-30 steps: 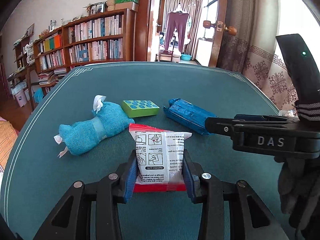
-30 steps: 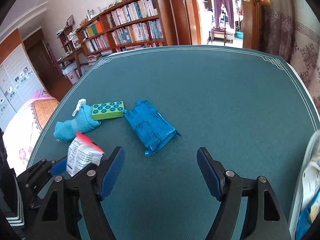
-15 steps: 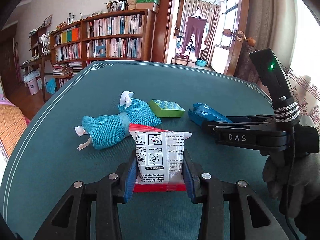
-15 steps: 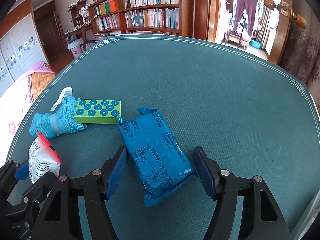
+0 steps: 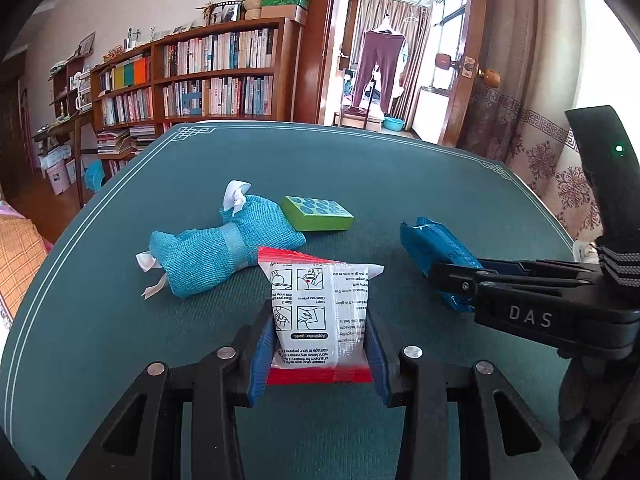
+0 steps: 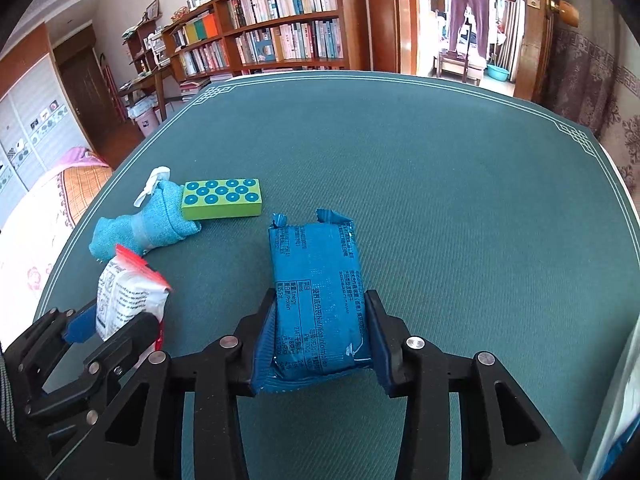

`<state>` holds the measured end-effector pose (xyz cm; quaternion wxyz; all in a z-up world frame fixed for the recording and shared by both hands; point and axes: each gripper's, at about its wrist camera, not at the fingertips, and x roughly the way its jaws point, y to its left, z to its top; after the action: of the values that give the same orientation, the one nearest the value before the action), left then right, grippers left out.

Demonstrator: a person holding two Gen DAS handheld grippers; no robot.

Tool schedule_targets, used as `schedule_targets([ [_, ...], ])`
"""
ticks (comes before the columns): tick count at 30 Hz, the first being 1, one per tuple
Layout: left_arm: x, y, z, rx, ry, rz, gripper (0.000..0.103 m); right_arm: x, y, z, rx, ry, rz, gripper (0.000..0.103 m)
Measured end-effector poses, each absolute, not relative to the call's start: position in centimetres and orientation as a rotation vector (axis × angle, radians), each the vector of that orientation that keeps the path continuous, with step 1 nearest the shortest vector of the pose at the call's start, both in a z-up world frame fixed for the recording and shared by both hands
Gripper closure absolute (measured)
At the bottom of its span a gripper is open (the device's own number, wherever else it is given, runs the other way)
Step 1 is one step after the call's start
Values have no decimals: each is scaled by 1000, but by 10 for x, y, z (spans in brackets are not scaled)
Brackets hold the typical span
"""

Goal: Organize objects
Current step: 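Grasp the blue wrapped packet with right gripper while left gripper holds snack bag, then carry both packets into the bowl and open both grippers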

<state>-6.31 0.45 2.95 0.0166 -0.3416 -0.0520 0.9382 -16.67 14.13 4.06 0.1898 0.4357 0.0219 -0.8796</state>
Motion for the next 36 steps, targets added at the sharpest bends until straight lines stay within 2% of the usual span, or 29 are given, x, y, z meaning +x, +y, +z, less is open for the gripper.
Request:
schedule_targets([
  [5,-61,9,31,-1047,-138,2915,60,-138,162,57,1198,38,-2502,61],
  [15,-54,26,42,-1042,-88,2864,60,-91,240,86,1169,-137,-2619,61],
  [36,-40,89,70,-969,40,2797,60,-34,413,101,1141,-405,-2962,61],
])
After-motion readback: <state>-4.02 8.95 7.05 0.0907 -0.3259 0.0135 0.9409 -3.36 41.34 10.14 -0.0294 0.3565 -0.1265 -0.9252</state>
